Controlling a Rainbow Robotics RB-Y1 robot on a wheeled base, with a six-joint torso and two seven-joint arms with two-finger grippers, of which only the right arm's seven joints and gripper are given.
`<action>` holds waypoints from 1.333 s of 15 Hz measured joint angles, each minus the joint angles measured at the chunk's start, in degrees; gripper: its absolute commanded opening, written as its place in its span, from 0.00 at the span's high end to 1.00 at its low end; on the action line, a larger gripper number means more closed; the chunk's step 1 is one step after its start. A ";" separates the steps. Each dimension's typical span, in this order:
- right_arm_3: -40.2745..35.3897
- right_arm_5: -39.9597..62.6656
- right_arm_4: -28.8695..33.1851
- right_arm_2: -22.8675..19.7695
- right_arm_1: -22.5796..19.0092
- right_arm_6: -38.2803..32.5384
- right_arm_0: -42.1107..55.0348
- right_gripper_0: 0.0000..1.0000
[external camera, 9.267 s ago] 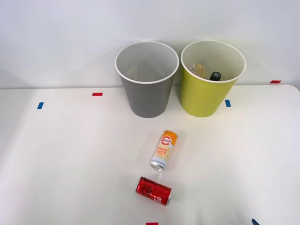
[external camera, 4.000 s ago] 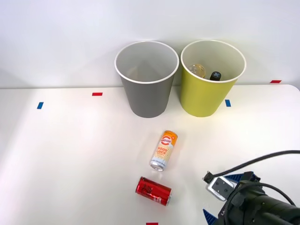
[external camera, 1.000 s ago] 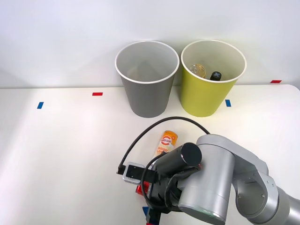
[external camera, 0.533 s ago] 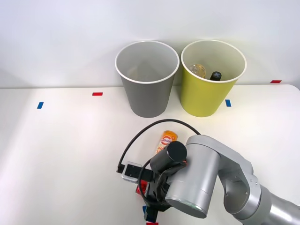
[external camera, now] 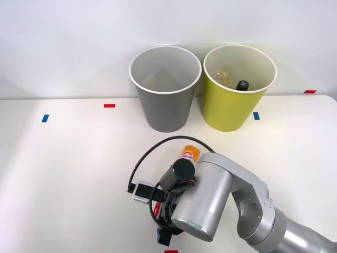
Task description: Put cans in the gray bin, plastic bottles in the light green bin
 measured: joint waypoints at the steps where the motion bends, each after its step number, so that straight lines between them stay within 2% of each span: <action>1: 0.06 0.01 0.10 -0.01 0.17 0.26 0.02 0.80; 2: 0.06 0.02 0.08 -0.04 0.30 0.49 0.03 1.00; 14: -1.23 -0.36 1.13 -0.79 0.55 1.53 0.35 1.00; 17: -6.53 -0.56 0.41 -3.93 -0.04 0.99 0.48 1.00; 20: -10.70 -0.57 -6.01 -10.93 -0.63 0.14 0.64 1.00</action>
